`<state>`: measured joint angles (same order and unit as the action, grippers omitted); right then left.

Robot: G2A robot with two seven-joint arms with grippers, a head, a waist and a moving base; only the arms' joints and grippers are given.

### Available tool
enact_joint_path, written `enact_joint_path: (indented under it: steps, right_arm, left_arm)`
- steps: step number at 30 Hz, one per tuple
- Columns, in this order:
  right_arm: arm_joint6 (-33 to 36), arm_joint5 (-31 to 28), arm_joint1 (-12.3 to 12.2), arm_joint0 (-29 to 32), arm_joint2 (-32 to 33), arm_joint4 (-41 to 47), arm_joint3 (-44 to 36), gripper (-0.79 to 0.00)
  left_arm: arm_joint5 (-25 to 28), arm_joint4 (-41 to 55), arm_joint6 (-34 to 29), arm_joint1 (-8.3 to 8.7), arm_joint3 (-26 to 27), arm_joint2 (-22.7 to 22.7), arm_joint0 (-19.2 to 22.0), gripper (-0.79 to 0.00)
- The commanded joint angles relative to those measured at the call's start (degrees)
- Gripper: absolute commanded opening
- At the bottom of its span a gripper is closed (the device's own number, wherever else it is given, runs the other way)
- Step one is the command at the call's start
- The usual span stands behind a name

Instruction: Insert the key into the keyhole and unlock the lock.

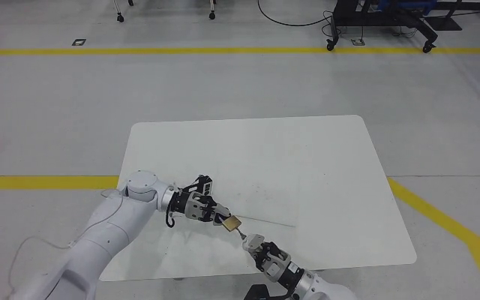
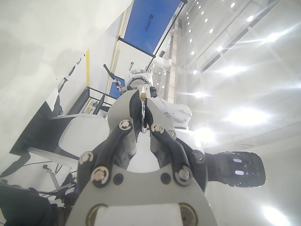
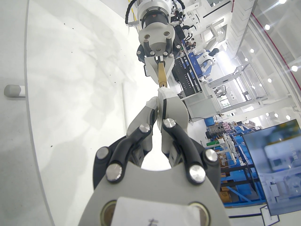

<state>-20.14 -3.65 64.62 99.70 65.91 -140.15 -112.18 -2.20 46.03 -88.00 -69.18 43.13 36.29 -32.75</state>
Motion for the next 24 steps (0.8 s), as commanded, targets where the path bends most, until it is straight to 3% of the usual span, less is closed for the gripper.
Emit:
enact_joint_path:
  steps: [1,24]
  right_arm:
    - [0.0,0.2,0.0,0.0,0.0,0.0,0.0,-0.785]
    - [0.3,1.1,-0.3,0.1,-0.2,0.9,-0.1,-0.785]
  left_arm:
    - [0.2,0.1,0.0,0.02,-0.1,-0.2,0.1,-0.785]
    - [0.7,0.0,0.0,-0.03,-0.7,-1.6,0.9,-0.785]
